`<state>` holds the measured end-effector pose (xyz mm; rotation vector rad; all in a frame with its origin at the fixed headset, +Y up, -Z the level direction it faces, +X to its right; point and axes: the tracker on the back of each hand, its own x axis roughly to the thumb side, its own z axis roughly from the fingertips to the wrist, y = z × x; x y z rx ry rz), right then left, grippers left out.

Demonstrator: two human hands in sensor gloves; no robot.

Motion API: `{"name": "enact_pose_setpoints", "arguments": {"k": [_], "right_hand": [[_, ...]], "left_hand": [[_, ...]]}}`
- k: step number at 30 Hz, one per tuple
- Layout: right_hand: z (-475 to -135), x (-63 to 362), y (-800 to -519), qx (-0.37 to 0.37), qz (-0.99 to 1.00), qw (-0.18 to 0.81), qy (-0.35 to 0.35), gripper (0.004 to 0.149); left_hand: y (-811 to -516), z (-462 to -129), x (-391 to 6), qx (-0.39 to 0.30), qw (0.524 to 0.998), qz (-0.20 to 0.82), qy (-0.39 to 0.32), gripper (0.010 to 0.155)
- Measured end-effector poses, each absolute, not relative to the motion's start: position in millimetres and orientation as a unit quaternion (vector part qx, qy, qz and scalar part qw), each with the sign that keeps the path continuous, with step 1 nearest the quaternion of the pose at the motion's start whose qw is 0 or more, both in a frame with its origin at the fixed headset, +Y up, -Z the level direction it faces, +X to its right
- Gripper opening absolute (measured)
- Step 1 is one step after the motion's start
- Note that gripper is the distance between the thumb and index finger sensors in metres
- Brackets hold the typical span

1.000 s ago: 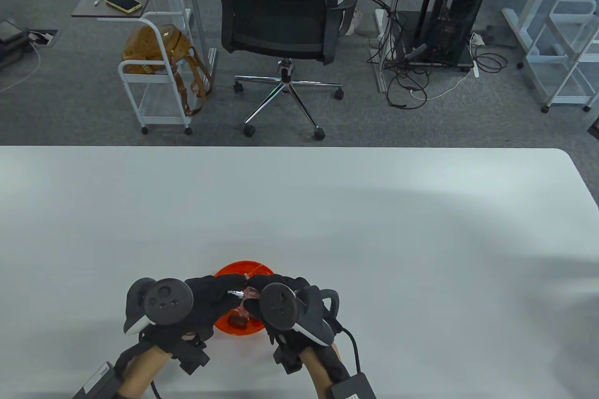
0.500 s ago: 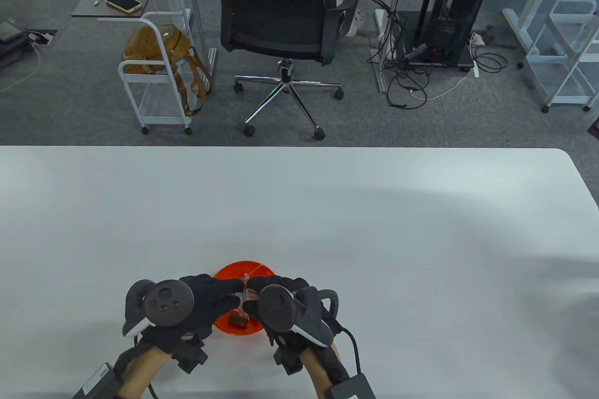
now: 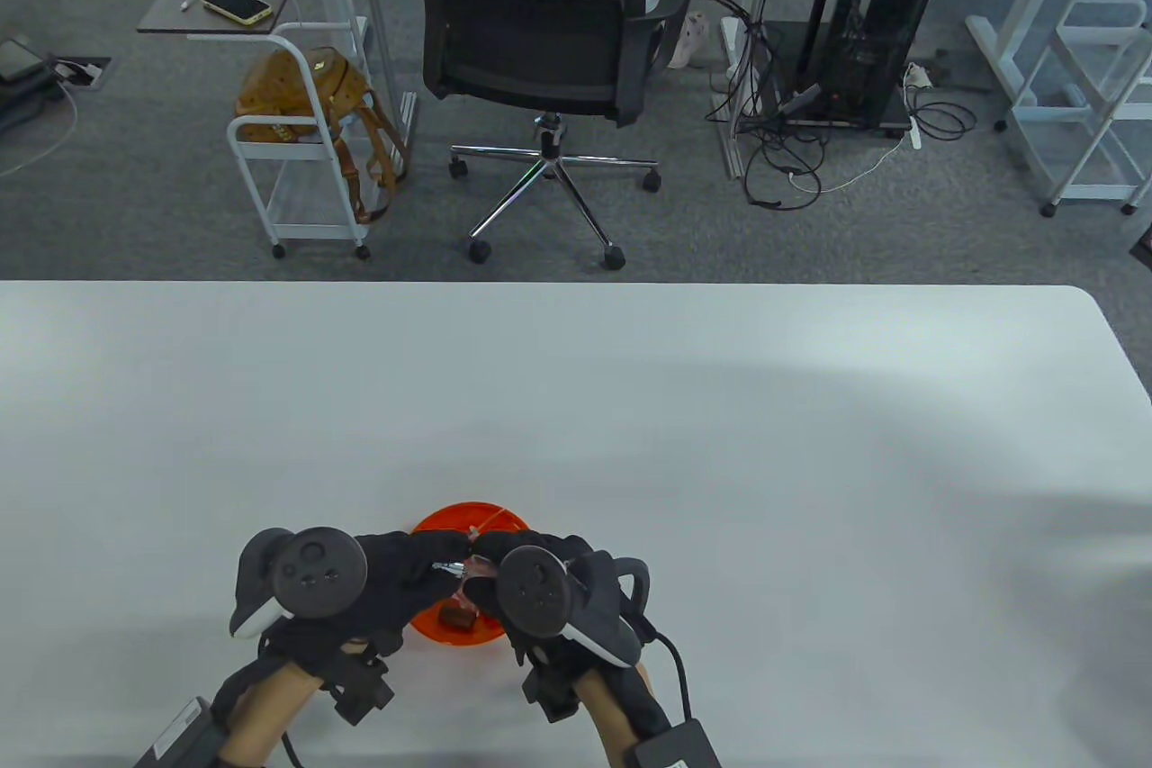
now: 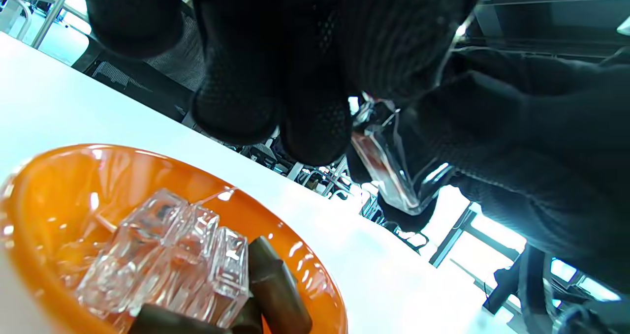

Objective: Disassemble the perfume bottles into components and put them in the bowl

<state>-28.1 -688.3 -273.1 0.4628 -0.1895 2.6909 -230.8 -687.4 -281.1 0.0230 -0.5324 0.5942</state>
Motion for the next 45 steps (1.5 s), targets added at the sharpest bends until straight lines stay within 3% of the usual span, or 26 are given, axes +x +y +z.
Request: {"name": "enact_pose_setpoints", "arguments": {"k": [3, 7, 13, 16, 22, 27, 31, 35, 38, 41, 45], "right_hand": [[-272.7, -27.1, -688.4, 0.17, 0.963, 0.199, -0.065, 0.056], [-272.9, -27.2, -687.5, 0.166, 0.964, 0.196, -0.07, 0.054], [-273.0, -26.9, -688.5, 0.168, 0.963, 0.199, -0.064, 0.056], [-273.7, -26.5, -688.2, 0.163, 0.965, 0.192, -0.071, 0.054], [-273.4, -26.4, -689.2, 0.167, 0.965, 0.193, -0.065, 0.056], [-273.7, -25.8, -688.6, 0.163, 0.965, 0.196, -0.067, 0.054], [-274.0, -24.0, -688.6, 0.165, 0.965, 0.193, -0.067, 0.056], [-274.3, -24.5, -688.7, 0.163, 0.966, 0.19, -0.07, 0.054], [-274.7, -24.9, -689.4, 0.162, 0.965, 0.194, -0.067, 0.054], [-274.3, -22.9, -689.8, 0.165, 0.964, 0.197, -0.062, 0.056], [-275.1, -24.3, -689.8, 0.162, 0.966, 0.189, -0.068, 0.054]], "left_hand": [[-688.7, -280.4, -231.2, 0.031, 0.927, 0.275, -0.252, 0.054], [-687.4, -280.4, -231.5, 0.002, 0.919, 0.295, -0.262, 0.054], [-687.8, -280.3, -230.0, 0.034, 0.925, 0.281, -0.252, 0.052], [-687.5, -281.4, -230.1, 0.005, 0.92, 0.29, -0.264, 0.053], [-690.1, -280.9, -229.0, 0.031, 0.929, 0.276, -0.246, 0.053], [-688.7, -281.3, -227.1, 0.003, 0.923, 0.283, -0.259, 0.052], [-689.3, -281.1, -225.0, 0.027, 0.931, 0.269, -0.245, 0.053], [-690.8, -282.2, -226.2, -0.007, 0.917, 0.299, -0.264, 0.056], [-689.4, -281.6, -224.7, 0.008, 0.922, 0.283, -0.263, 0.05], [-691.1, -281.5, -225.0, 0.028, 0.927, 0.28, -0.249, 0.053], [-691.7, -282.0, -226.0, -0.013, 0.918, 0.296, -0.265, 0.058]]}}
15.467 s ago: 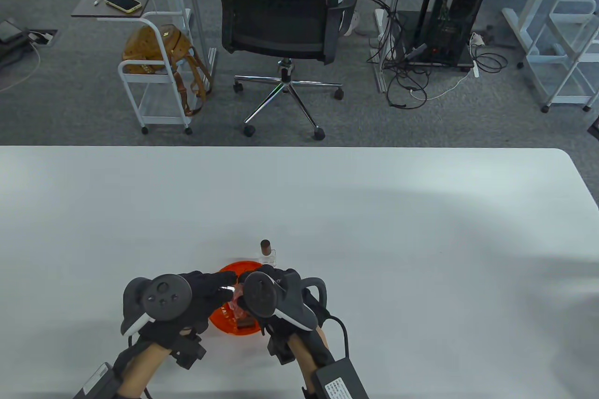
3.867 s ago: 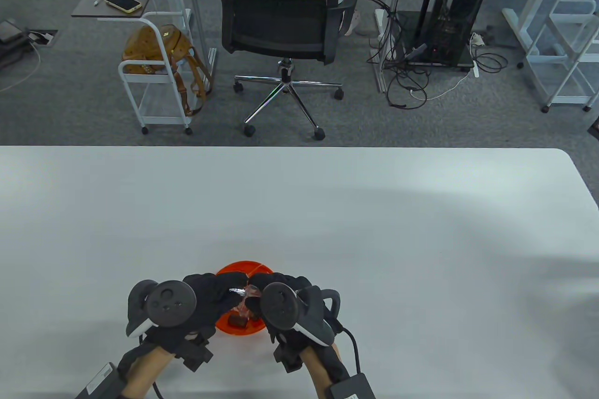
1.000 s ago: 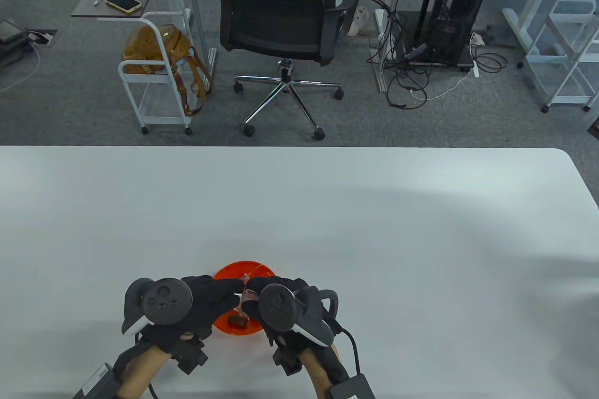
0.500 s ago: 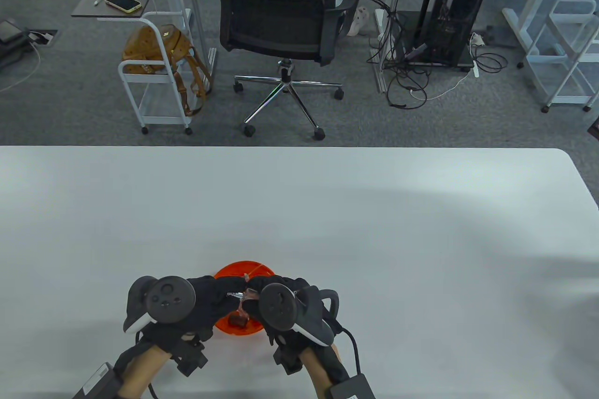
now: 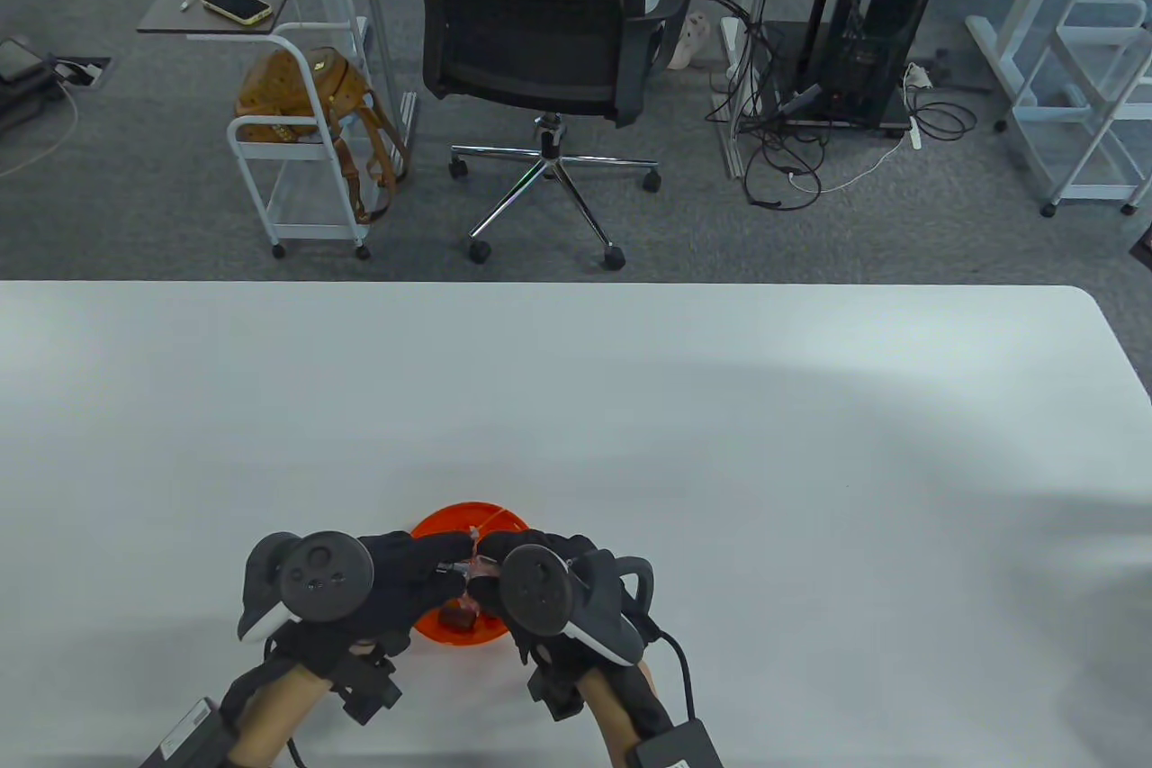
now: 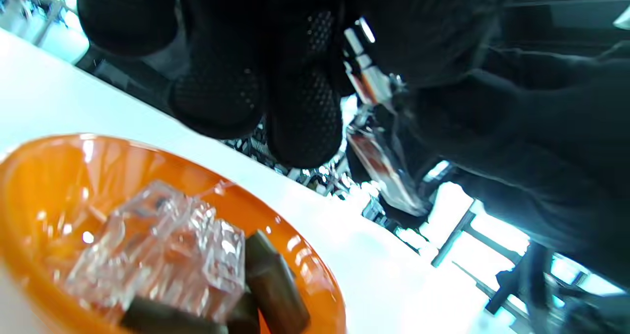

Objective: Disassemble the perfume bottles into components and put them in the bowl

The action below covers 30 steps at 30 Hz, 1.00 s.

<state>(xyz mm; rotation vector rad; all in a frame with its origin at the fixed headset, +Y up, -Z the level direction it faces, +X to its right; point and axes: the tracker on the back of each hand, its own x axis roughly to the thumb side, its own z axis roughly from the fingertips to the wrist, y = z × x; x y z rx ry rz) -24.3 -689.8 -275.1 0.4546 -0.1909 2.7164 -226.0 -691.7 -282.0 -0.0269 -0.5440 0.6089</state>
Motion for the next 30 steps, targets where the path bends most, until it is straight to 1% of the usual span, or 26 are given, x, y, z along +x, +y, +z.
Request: {"name": "enact_pose_setpoints", "arguments": {"k": [1, 3, 5, 6, 8, 9, 10, 11, 13, 14, 15, 17, 18, 19, 20, 22, 26, 30], "right_hand": [[-275.0, -24.4, -689.9, 0.162, 0.965, 0.193, -0.066, 0.054], [-275.3, -24.9, -690.5, 0.162, 0.966, 0.193, -0.065, 0.054], [-275.1, -23.7, -690.8, 0.166, 0.965, 0.192, -0.062, 0.056], [-275.0, -23.9, -691.0, 0.166, 0.965, 0.194, -0.06, 0.054], [-275.0, -24.6, -690.5, 0.164, 0.966, 0.191, -0.066, 0.054], [-275.0, -24.9, -690.3, 0.164, 0.965, 0.191, -0.067, 0.054], [-275.0, -25.1, -690.0, 0.164, 0.965, 0.193, -0.066, 0.054], [-275.0, -25.1, -689.9, 0.164, 0.964, 0.197, -0.065, 0.054], [-275.0, -25.2, -690.0, 0.165, 0.965, 0.191, -0.066, 0.054], [-274.9, -24.9, -689.6, 0.166, 0.965, 0.191, -0.065, 0.056], [-274.9, -24.3, -689.6, 0.166, 0.964, 0.196, -0.063, 0.054], [-275.0, -25.6, -689.5, 0.165, 0.966, 0.19, -0.066, 0.054], [-275.0, -26.0, -689.3, 0.165, 0.966, 0.187, -0.067, 0.054], [-275.0, -26.3, -689.4, 0.165, 0.966, 0.187, -0.067, 0.054], [-274.9, -26.2, -689.5, 0.165, 0.966, 0.189, -0.066, 0.054], [-274.9, -26.3, -689.7, 0.164, 0.965, 0.193, -0.064, 0.054], [-272.7, -28.8, -687.8, 0.172, 0.965, 0.183, -0.069, 0.054], [-271.5, -31.3, -687.6, 0.177, 0.967, 0.171, -0.072, 0.054]], "left_hand": [[-691.2, -281.3, -226.1, -0.002, 0.92, 0.29, -0.263, 0.053], [-690.6, -282.1, -224.4, 0.006, 0.922, 0.28, -0.266, 0.05], [-692.0, -282.5, -225.2, 0.017, 0.927, 0.279, -0.25, 0.052], [-692.6, -282.4, -225.9, 0.019, 0.927, 0.28, -0.249, 0.054], [-692.0, -282.0, -227.2, 0.01, 0.921, 0.291, -0.259, 0.057], [-691.4, -282.9, -226.6, -0.007, 0.918, 0.295, -0.266, 0.057], [-691.4, -282.6, -226.8, -0.016, 0.92, 0.292, -0.262, 0.054], [-691.0, -282.4, -226.8, -0.009, 0.922, 0.286, -0.262, 0.052], [-691.6, -282.4, -225.6, 0.002, 0.925, 0.281, -0.255, 0.051], [-692.0, -282.6, -226.2, 0.01, 0.928, 0.277, -0.249, 0.053], [-693.0, -283.6, -227.2, 0.017, 0.929, 0.279, -0.244, 0.055], [-693.6, -283.9, -228.6, 0.003, 0.924, 0.293, -0.246, 0.057], [-693.2, -284.4, -228.3, -0.011, 0.92, 0.297, -0.255, 0.061], [-692.6, -284.3, -228.1, -0.02, 0.919, 0.297, -0.258, 0.059], [-691.8, -284.2, -228.0, -0.015, 0.92, 0.294, -0.258, 0.054], [-690.9, -284.9, -227.7, -0.012, 0.923, 0.286, -0.258, 0.051], [-694.3, -287.2, -230.1, -0.007, 0.923, 0.297, -0.245, 0.055], [-693.4, -285.9, -231.2, 0.01, 0.932, 0.283, -0.227, 0.057]]}}
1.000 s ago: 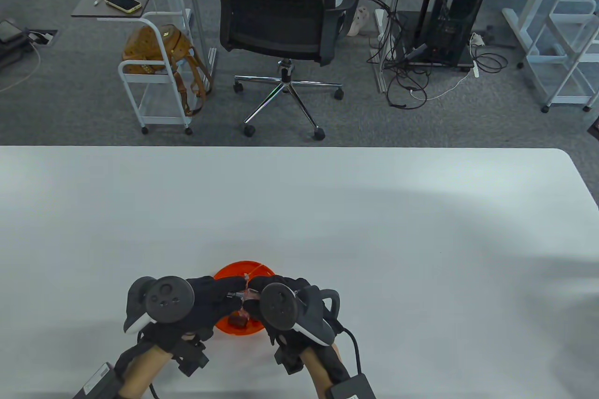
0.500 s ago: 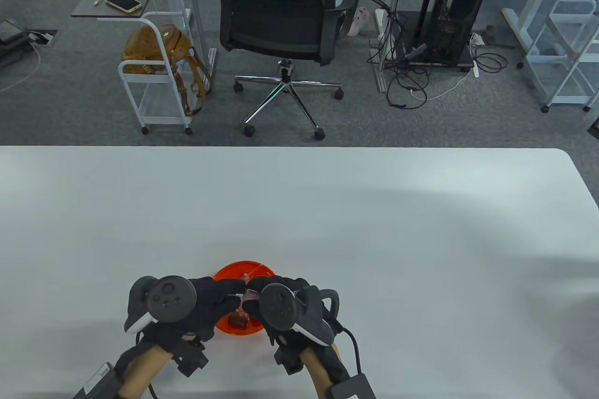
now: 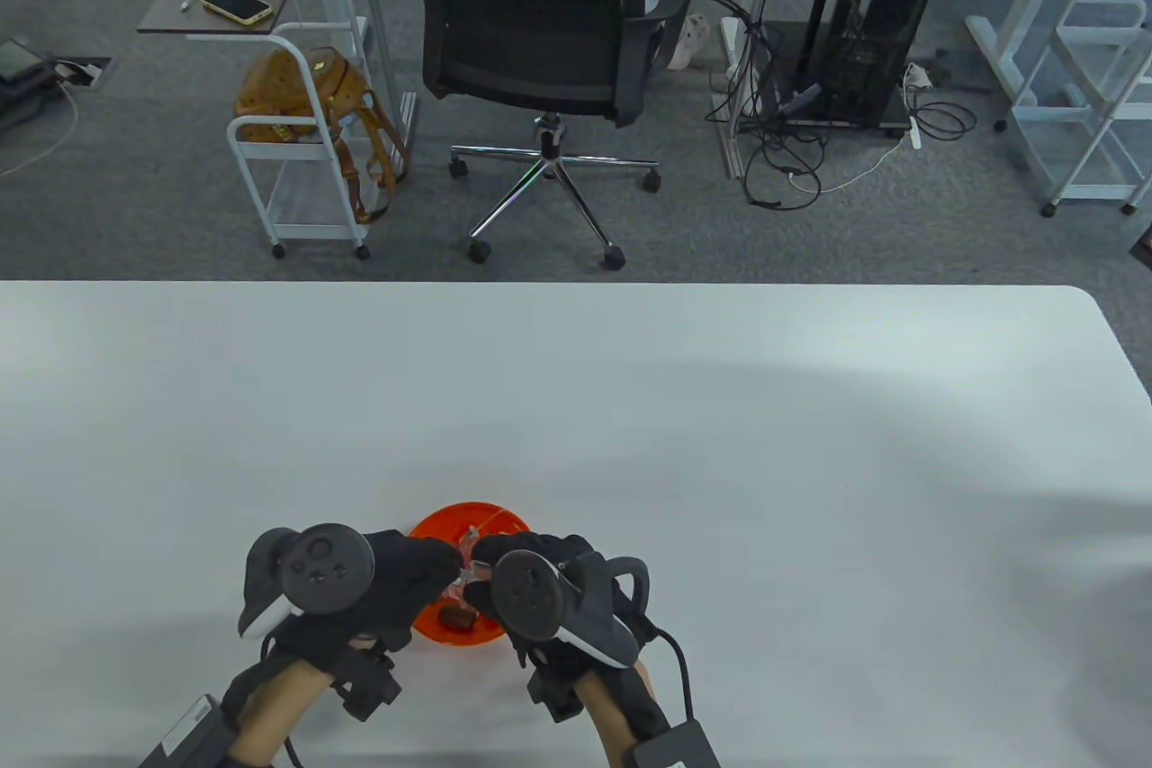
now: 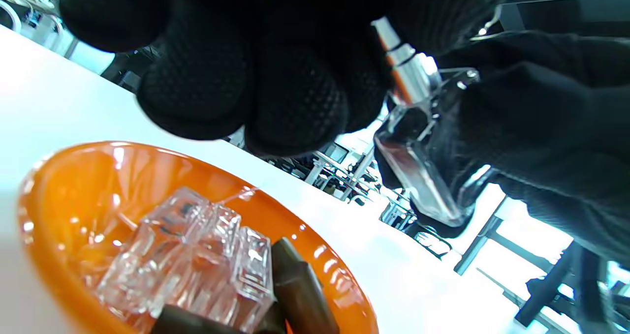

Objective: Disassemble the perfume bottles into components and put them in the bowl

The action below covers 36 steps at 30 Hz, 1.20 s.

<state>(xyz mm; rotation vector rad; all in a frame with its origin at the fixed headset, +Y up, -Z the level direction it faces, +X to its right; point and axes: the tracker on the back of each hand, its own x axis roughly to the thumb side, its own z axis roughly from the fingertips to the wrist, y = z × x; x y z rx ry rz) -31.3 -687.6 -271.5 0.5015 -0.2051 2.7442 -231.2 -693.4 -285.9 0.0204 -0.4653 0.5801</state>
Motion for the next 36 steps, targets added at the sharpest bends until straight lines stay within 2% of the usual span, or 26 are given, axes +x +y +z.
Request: {"name": "enact_pose_setpoints", "arguments": {"k": [3, 5, 7, 10, 14, 17, 19, 26, 28, 32, 36], "right_hand": [[-273, -29, -688, 0.168, 0.967, 0.173, -0.078, 0.054], [-274, -26, -687, 0.165, 0.967, 0.179, -0.075, 0.054], [-274, -22, -685, 0.16, 0.962, 0.206, -0.076, 0.054], [-273, -23, -685, 0.163, 0.965, 0.192, -0.077, 0.054], [-274, -22, -686, 0.162, 0.965, 0.194, -0.074, 0.054], [-274, -24, -686, 0.163, 0.966, 0.182, -0.077, 0.054], [-273, -24, -685, 0.163, 0.965, 0.189, -0.077, 0.054], [-273, -21, -682, 0.16, 0.97, 0.157, -0.096, 0.054], [-273, -19, -681, 0.155, 0.973, 0.137, -0.104, 0.055], [-278, -7, -682, 0.123, 0.982, 0.063, -0.125, 0.055], [-286, 8, -689, 0.099, 0.988, 0.068, -0.102, 0.055]], "left_hand": [[-690, -285, -232, 0.028, 0.925, 0.298, -0.232, 0.053], [-687, -284, -231, 0.013, 0.91, 0.329, -0.254, 0.058], [-686, -284, -230, -0.001, 0.911, 0.317, -0.263, 0.054], [-685, -283, -227, 0.014, 0.922, 0.293, -0.253, 0.048], [-691, -284, -229, 0.027, 0.928, 0.292, -0.231, 0.056], [-688, -284, -230, 0.002, 0.914, 0.316, -0.253, 0.059], [-686, -283, -229, 0.012, 0.917, 0.305, -0.257, 0.05], [-691, -289, -237, 0.006, 0.922, 0.329, -0.203, 0.056], [-688, -292, -242, 0.006, 0.93, 0.317, -0.185, 0.056], [-685, -313, -245, -0.043, 0.955, 0.254, -0.149, 0.053], [-692, -330, -228, -0.059, 0.972, 0.184, -0.136, 0.053]]}}
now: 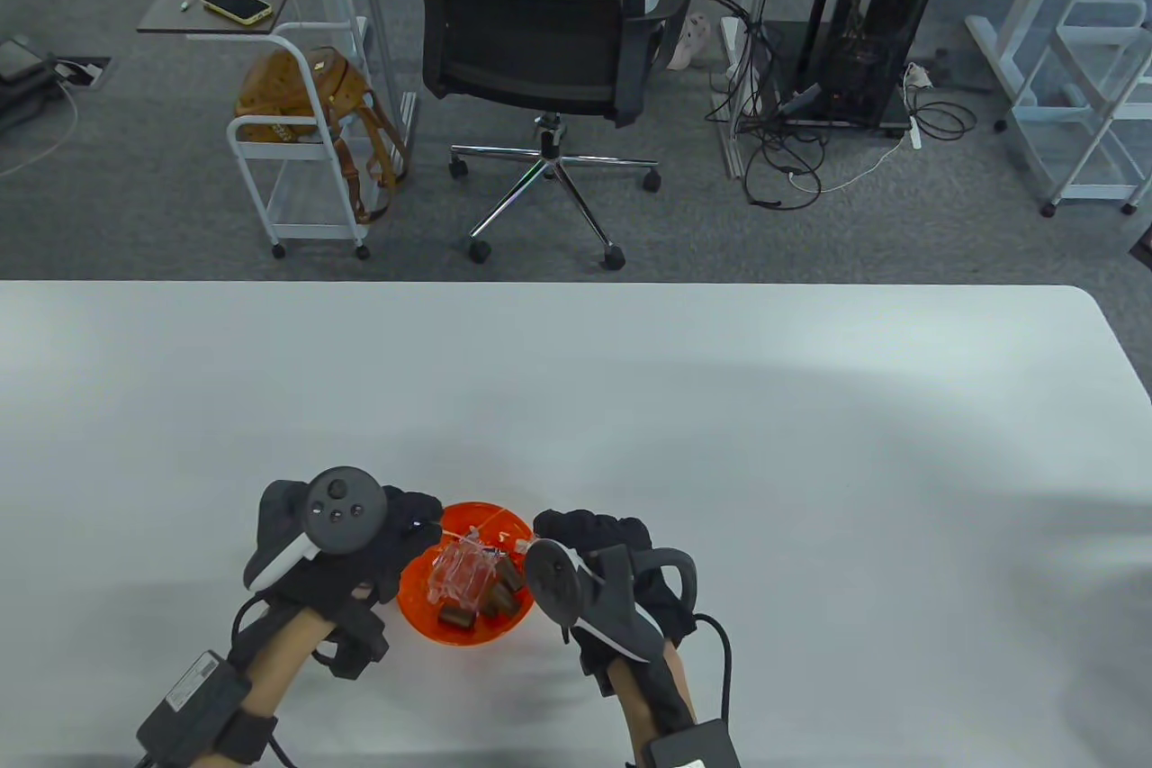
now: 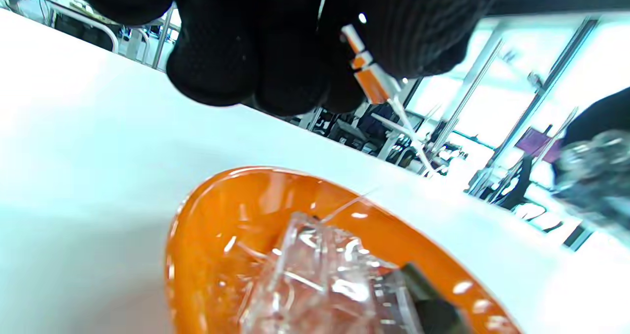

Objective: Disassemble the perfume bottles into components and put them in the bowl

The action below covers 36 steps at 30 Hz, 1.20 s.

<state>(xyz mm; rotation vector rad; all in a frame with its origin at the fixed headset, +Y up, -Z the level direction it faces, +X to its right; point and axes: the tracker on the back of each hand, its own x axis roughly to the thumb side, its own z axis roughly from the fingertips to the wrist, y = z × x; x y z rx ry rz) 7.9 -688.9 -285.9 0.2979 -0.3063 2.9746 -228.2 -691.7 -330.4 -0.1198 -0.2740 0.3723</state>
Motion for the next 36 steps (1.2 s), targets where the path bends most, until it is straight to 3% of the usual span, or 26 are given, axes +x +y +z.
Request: {"name": "enact_pose_setpoints", "arguments": {"k": [7, 11, 16, 24, 30, 36], "right_hand": [[-292, 17, -696, 0.087, 0.991, 0.07, -0.072, 0.055], [-292, 16, -697, 0.09, 0.991, 0.066, -0.067, 0.055], [-292, 14, -698, 0.095, 0.991, 0.069, -0.06, 0.055], [-285, -6, -694, 0.123, 0.986, 0.089, -0.062, 0.056], [-288, -65, -684, 0.181, 0.979, 0.037, -0.083, 0.055], [-306, -126, -700, 0.231, 0.97, -0.049, -0.05, 0.053]], "left_hand": [[-710, -346, -177, -0.066, 0.987, 0.039, -0.138, 0.052], [-714, -348, -172, -0.061, 0.99, 0.004, -0.129, 0.054], [-700, -343, -193, -0.026, 0.99, 0.062, -0.124, 0.059], [-686, -318, -262, 0.009, 0.986, 0.131, -0.102, 0.059], [-708, -317, -296, -0.029, 0.981, 0.178, -0.065, 0.059], [-717, -321, -305, -0.054, 0.977, 0.196, -0.061, 0.059]]}}
